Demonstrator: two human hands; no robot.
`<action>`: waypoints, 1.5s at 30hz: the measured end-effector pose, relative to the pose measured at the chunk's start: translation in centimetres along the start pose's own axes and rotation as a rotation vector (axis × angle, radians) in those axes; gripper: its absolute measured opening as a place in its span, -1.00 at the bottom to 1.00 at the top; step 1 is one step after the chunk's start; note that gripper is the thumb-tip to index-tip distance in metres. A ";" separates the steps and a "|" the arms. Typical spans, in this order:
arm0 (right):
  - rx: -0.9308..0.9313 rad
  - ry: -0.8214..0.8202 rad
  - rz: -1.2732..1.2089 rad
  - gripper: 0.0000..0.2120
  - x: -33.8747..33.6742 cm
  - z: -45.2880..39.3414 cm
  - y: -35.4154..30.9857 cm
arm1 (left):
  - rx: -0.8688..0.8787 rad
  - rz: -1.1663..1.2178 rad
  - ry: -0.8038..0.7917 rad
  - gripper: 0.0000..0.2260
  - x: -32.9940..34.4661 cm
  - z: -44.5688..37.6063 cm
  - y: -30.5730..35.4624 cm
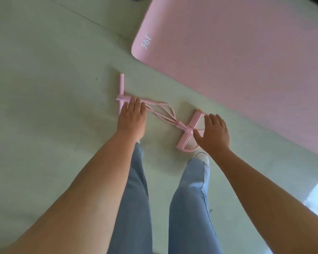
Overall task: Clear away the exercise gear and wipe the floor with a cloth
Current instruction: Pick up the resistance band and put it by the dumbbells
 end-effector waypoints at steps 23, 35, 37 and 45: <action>0.286 0.113 0.349 -0.79 32.8 -24.6 1.4 | 0.169 -0.226 0.241 -0.87 27.8 -31.8 -9.5; 0.507 0.011 -0.165 -0.67 22.8 -10.4 2.4 | 0.441 -0.229 0.088 -0.57 17.8 -16.8 4.8; 0.558 0.044 -0.257 -0.68 19.6 -6.2 4.1 | 0.483 -0.260 0.106 -0.58 13.9 -13.0 8.0; 0.861 0.135 -0.468 -0.70 8.2 15.6 16.6 | 0.708 -0.394 0.242 -0.60 -2.0 2.7 24.0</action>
Point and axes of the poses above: each hand's wrist, its own z-axis away from the middle knuckle, its own x-axis out of the palm, y = z × x, the point moved 9 cm from there along -z, towards the middle knuckle, and after that the axes turned 4 degrees about z, right-handed, at the moved point
